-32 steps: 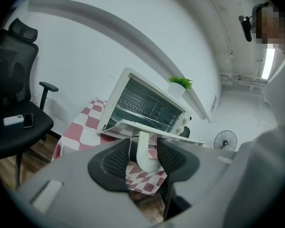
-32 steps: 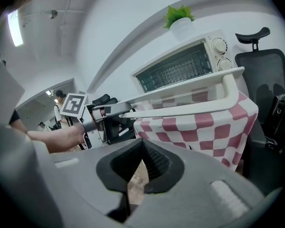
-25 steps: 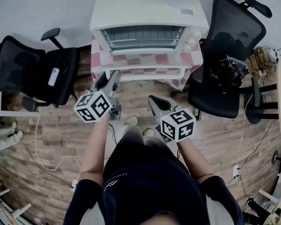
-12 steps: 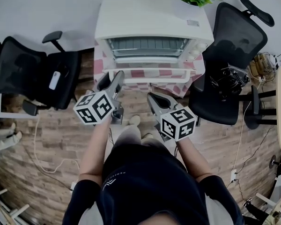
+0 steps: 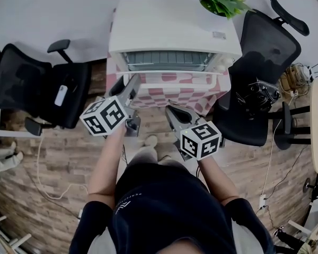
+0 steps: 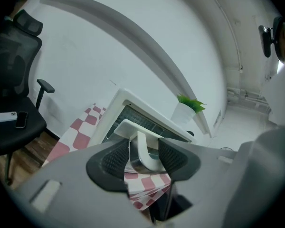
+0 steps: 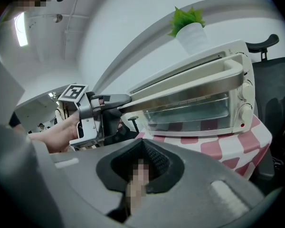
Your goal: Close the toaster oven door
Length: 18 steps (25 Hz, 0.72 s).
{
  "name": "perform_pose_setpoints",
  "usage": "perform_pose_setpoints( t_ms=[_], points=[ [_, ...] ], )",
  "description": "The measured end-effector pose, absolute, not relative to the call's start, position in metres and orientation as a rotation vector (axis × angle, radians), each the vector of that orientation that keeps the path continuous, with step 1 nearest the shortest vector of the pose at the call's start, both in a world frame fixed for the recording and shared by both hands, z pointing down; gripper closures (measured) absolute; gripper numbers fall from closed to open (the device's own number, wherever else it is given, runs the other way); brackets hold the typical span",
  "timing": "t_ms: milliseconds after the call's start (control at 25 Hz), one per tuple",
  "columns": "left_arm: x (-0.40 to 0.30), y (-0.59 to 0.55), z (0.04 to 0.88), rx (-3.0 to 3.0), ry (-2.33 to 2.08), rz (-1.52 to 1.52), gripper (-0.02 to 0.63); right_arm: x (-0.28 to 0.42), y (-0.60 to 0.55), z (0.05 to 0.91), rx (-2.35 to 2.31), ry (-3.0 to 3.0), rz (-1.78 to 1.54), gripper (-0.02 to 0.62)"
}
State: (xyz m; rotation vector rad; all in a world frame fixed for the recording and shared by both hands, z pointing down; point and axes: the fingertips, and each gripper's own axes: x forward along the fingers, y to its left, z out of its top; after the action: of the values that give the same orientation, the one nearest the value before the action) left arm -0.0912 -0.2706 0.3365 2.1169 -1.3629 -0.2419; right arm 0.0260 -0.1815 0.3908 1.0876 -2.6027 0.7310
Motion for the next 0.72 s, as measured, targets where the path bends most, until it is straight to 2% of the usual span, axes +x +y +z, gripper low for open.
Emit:
perform_pose_setpoints(
  t_ms=[720],
  points=[
    [-0.097,-0.310,0.319,1.952,-1.338,-0.546,0.391,0.032,-0.207,0.395,1.100,-2.579,0.808,0.592]
  ],
)
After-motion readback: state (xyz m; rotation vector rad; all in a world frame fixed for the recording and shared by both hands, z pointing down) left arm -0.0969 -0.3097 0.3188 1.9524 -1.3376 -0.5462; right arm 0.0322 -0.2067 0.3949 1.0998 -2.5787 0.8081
